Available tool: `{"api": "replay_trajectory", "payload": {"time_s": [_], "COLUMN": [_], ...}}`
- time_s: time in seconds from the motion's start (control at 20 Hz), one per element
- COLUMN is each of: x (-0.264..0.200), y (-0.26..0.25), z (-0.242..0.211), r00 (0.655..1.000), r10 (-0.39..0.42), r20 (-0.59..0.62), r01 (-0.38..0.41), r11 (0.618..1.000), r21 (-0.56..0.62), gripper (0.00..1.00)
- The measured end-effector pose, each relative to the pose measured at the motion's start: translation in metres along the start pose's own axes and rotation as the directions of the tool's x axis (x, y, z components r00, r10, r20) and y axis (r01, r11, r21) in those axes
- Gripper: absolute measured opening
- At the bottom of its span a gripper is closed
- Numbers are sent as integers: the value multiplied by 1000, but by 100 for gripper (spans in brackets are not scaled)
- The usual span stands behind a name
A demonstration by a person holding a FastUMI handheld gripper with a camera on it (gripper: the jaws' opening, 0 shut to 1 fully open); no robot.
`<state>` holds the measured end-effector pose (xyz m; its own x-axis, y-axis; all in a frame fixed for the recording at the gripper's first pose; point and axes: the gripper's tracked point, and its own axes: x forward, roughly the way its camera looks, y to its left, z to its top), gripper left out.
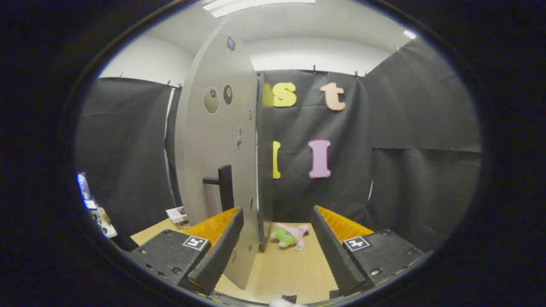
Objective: Open the shoe cabinet door, grab the shoes and put them into the shoe cabinet, then close the shoe cabinet door.
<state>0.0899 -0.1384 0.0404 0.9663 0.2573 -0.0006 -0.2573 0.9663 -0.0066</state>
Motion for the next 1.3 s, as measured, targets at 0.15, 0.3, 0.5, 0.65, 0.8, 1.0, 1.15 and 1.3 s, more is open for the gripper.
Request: {"api": "replay_trajectory", "payload": {"time_s": [0.15, 0.3, 0.5, 0.65, 0.8, 1.0, 1.15, 1.3], "x": [14, 18, 16, 28, 19, 30, 46, 67], "y": [6, 16, 27, 52, 80, 112, 137, 164], "z": [0, 1, -1, 1, -1, 2, 0, -6], "r00": [996, 990, 987, 986, 990, 995, 997, 996], "r10": [81, 131, 154, 156, 129, 89, 71, 86], "r20": [-30, -44, -52, -57, -57, -45, -35, -36], "r01": [-82, -134, -156, -157, -131, -93, -75, -89], "r11": [996, 989, 987, 987, 990, 991, 990, 991], "r21": [-34, -59, -31, -24, -43, -93, -120, -100], "gripper": [97, 96, 95, 95, 95, 95, 95, 96]}}
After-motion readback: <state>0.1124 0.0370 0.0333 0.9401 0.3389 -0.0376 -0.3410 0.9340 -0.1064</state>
